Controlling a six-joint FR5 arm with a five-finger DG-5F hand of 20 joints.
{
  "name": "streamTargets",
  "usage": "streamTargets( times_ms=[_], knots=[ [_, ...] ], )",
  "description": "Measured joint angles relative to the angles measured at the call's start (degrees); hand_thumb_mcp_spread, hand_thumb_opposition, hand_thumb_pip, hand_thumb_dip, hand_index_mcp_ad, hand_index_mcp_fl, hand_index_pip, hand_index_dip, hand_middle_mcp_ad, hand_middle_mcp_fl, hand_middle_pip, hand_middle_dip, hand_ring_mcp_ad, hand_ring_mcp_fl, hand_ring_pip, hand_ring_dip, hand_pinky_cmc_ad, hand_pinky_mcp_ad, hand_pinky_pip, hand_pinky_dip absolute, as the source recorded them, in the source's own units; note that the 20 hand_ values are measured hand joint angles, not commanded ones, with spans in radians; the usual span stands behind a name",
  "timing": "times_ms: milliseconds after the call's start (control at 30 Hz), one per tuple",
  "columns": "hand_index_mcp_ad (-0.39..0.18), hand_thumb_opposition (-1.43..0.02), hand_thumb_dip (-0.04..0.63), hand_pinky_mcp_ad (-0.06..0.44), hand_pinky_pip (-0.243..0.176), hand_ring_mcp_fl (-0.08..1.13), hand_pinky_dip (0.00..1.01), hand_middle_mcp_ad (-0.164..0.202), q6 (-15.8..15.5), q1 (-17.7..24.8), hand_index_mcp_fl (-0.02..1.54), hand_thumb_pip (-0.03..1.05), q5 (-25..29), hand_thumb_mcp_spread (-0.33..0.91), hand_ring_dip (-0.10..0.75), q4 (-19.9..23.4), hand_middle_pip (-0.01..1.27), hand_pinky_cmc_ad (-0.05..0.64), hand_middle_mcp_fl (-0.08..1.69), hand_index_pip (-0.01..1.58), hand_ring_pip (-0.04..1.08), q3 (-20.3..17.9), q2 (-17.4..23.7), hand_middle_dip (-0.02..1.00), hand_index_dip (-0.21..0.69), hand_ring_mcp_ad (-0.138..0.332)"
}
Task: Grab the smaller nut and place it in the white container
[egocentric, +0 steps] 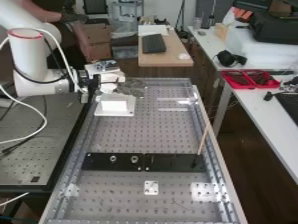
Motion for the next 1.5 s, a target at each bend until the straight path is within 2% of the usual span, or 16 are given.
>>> streamTargets(
  times_ms=[167,267,433,567,600,667,733,800,867,933,1067,1233,1267,1500],
  knots=[
    [-0.147,-0.81,0.239,0.279,0.017,0.0,0.18,0.059,1.49,-1.09,0.0,0.73,1.56,0.41,0.134,-0.47,0.12,0.332,0.08,0.97,0.1,0.65,1.54,0.24,0.187,0.091],
    [-0.154,-0.79,0.239,0.278,0.017,0.0,0.18,0.059,3.39,-2.27,0.0,0.73,3.25,0.4,0.134,-1.45,0.12,0.335,0.08,0.97,0.1,1.68,3.0,0.24,0.185,0.091],
    [-0.141,-0.79,0.239,0.279,0.019,0.0,0.18,0.066,5.54,-5.46,0.0,0.73,8.37,0.39,0.133,-5.15,0.12,0.332,0.08,0.93,0.1,5.99,6.43,0.24,0.182,0.099],
    [-0.141,-0.77,0.237,0.279,0.016,0.0,0.18,0.065,6.82,-7.17,0.0,0.73,11.43,0.38,0.136,-7.69,0.12,0.332,0.08,0.88,0.1,8.98,7.2,0.24,0.183,0.099],
    [-0.143,-0.78,0.236,0.279,0.016,0.0,0.18,0.065,7.34,-7.6,0.0,0.72,12.3,0.36,0.136,-8.39,0.12,0.332,0.08,0.86,0.1,9.92,7.32,0.24,0.183,0.099],
    [-0.147,-0.75,0.215,0.279,0.012,0.0,0.19,0.065,7.9,-8.15,0.0,0.64,13.62,0.32,0.136,-9.42,0.12,0.332,0.08,0.75,0.1,11.44,7.43,0.24,0.18,0.101],
    [-0.136,-0.73,0.185,0.276,0.002,0.0,0.21,0.07,8.25,-8.84,0.0,0.63,15.42,0.29,0.129,-10.77,0.12,0.332,0.08,0.65,0.1,13.56,7.51,0.24,0.183,0.113],
    [-0.136,-0.71,0.159,0.278,-0.012,0.0,0.25,0.066,8.44,-9.26,0.0,0.63,16.65,0.27,0.136,-11.74,0.12,0.335,0.08,0.57,0.1,14.96,7.5,0.24,0.183,0.106],
    [-0.122,-0.7,0.145,0.278,-0.01,0.0,0.26,0.066,8.84,-9.73,0.01,0.63,17.98,0.25,0.136,-12.8,0.12,0.335,0.05,0.44,0.1,16.38,7.48,0.24,0.183,0.126],
    [-0.105,-0.68,0.138,0.279,-0.021,0.0,0.27,0.068,9.64,-10.17,0.06,0.62,18.86,0.24,0.136,-13.8,0.12,0.339,0.01,0.31,0.09,17.58,7.4,0.24,0.185,0.122],
    [-0.091,-0.66,0.127,0.279,-0.031,0.0,0.31,0.07,10.53,-10.85,0.07,0.6,19.67,0.23,0.136,-15.06,0.12,0.34,0.01,0.2,0.1,19.22,7.16,0.24,0.202,0.138],
    [-0.089,-0.66,0.113,0.278,-0.042,0.0,0.32,0.066,11.49,-11.43,0.13,0.6,19.75,0.23,0.136,-16.62,0.12,0.342,0.01,0.16,0.09,21.2,6.33,0.24,0.241,0.138],
    [-0.089,-0.66,0.099,0.279,-0.061,0.0,0.32,0.066,11.54,-11.5,0.13,0.6,19.7,0.23,0.136,-16.86,0.12,0.342,0.01,0.15,0.1,21.48,6.2,0.24,0.241,0.138],
    [-0.089,-0.66,0.099,0.278,-0.061,0.0,0.32,0.066,10.55,-11.85,0.15,0.6,19.4,0.23,0.136,-18.94,0.12,0.344,0.01,0.12,0.09,23.14,5.69,0.24,0.276,0.138]
  ],
)
